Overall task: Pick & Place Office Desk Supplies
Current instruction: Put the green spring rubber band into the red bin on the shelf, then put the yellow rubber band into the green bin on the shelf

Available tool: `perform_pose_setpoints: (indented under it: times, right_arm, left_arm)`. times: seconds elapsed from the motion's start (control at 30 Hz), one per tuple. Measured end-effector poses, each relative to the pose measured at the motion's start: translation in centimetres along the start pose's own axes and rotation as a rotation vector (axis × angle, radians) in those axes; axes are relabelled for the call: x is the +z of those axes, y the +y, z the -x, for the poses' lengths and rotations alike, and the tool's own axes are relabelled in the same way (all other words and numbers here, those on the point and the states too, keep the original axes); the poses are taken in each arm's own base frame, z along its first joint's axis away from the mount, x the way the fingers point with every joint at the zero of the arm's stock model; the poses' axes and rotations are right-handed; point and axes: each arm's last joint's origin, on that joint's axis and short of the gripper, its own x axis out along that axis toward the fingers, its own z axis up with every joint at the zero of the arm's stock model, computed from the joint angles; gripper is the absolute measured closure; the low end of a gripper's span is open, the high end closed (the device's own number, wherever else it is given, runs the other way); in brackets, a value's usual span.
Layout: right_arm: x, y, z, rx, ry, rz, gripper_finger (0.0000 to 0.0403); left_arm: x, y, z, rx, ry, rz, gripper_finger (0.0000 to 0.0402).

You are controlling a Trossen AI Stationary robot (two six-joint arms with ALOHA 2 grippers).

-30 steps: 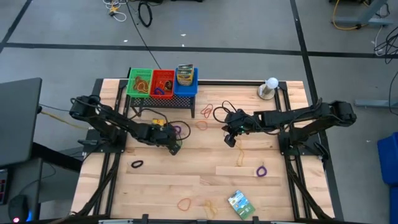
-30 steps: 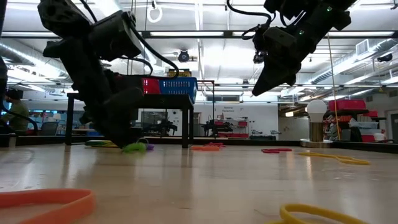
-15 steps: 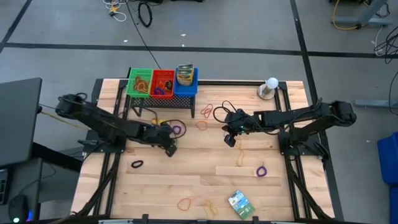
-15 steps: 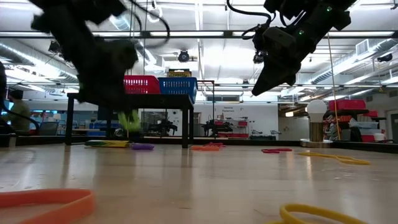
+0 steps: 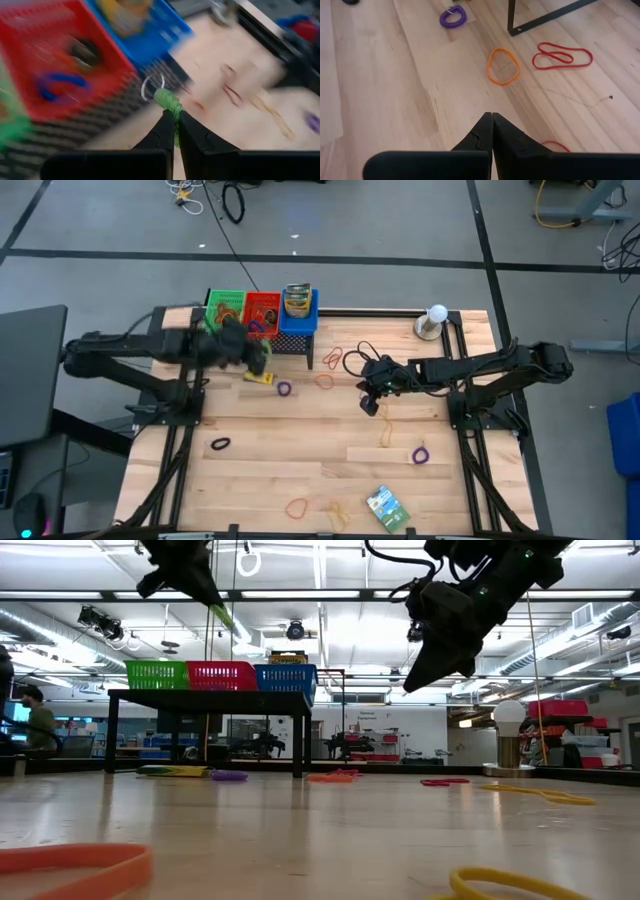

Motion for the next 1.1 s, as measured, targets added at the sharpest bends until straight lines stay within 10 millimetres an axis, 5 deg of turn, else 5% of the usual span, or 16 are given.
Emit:
perform_pose_setpoints:
  times: [0.33, 0.6, 0.8, 1.1]
  right_arm:
    - [0.5, 0.2, 0.0, 0.011, -0.051, -0.028, 0.0398]
    - [0.5, 0.1, 0.0, -0.004, -0.058, -0.038, 0.0398]
    - [0.5, 0.1, 0.0, -0.004, -0.058, -0.053, 0.0398]
    - [0.5, 0.1, 0.0, -0.004, -0.058, -0.053, 0.0398]
  left_arm:
    - [5.9, 6.7, -5.1, 0.134, 0.022, -0.048, 0.0388]
    - [6.8, 9.0, -9.3, 0.092, 0.118, -0.074, 0.0341]
    - [6.8, 9.0, -9.2, 0.093, 0.140, -0.105, 0.0269]
    - [10.3, 8.1, -5.9, 0.099, 0.064, -0.143, 0.0197]
